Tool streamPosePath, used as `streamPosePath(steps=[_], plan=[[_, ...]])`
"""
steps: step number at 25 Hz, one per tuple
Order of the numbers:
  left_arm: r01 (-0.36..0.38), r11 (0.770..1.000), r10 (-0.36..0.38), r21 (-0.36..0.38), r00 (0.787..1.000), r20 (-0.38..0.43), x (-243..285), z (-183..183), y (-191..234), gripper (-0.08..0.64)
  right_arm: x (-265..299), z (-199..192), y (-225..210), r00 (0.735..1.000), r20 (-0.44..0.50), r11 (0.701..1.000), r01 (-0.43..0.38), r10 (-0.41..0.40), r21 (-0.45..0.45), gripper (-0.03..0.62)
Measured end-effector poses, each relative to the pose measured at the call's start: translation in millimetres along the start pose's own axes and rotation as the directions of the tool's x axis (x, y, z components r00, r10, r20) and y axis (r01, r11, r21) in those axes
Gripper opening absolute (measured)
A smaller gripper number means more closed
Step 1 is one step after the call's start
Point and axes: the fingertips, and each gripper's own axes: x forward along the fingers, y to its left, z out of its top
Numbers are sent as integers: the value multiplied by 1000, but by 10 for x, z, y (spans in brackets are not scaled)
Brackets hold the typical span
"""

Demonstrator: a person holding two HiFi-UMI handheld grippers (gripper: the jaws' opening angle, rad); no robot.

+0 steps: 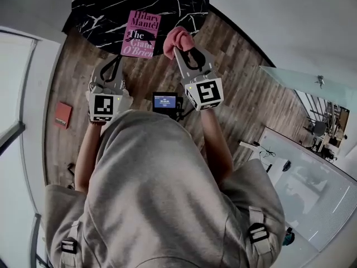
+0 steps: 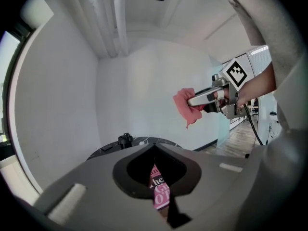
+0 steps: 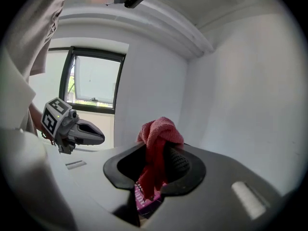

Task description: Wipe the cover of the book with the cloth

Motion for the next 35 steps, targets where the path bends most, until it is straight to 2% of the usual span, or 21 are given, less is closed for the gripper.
streamPosePath(steps=[3,6,10,15,18,20,22,25,30,35], plan=[[34,999,-35,-26,998,-50,171,-196,252,3,353,13,-73,999,-33,998,-9,7,-57,112],[74,997,-76,-22,993,-88,387,-377,431,12,697,34,-171,999,-53,993,-16,10,-115,112],[143,990,-141,3,977,-162,617,-672,422,39,1020,-79,-281,993,-110,982,-54,34,-180,112],[191,982,-184,-1,947,-263,763,-1119,371,88,1460,-508,-412,975,-209,971,-118,74,-206,112],[201,980,-189,2,926,-328,819,-1426,347,120,1724,-830,-490,956,-276,949,-173,98,-265,114],[190,982,-179,-6,914,-365,869,-1583,331,145,1902,-1035,-567,939,-325,930,-217,116,-296,114],[184,982,-184,-40,900,-394,883,-1701,265,161,2056,-1228,-635,919,-367,921,-260,143,-291,115],[204,977,-207,-56,866,-455,908,-1937,180,181,2324,-1497,-685,892,-417,907,-311,176,-283,114],[222,973,-224,-71,805,-550,1001,-2309,34,210,2612,-2000,-677,818,-532,865,-415,219,-282,114],[244,968,-226,-56,757,-613,1040,-2490,-95,224,2740,-2368,-711,753,-611,836,-483,245,-260,114]])
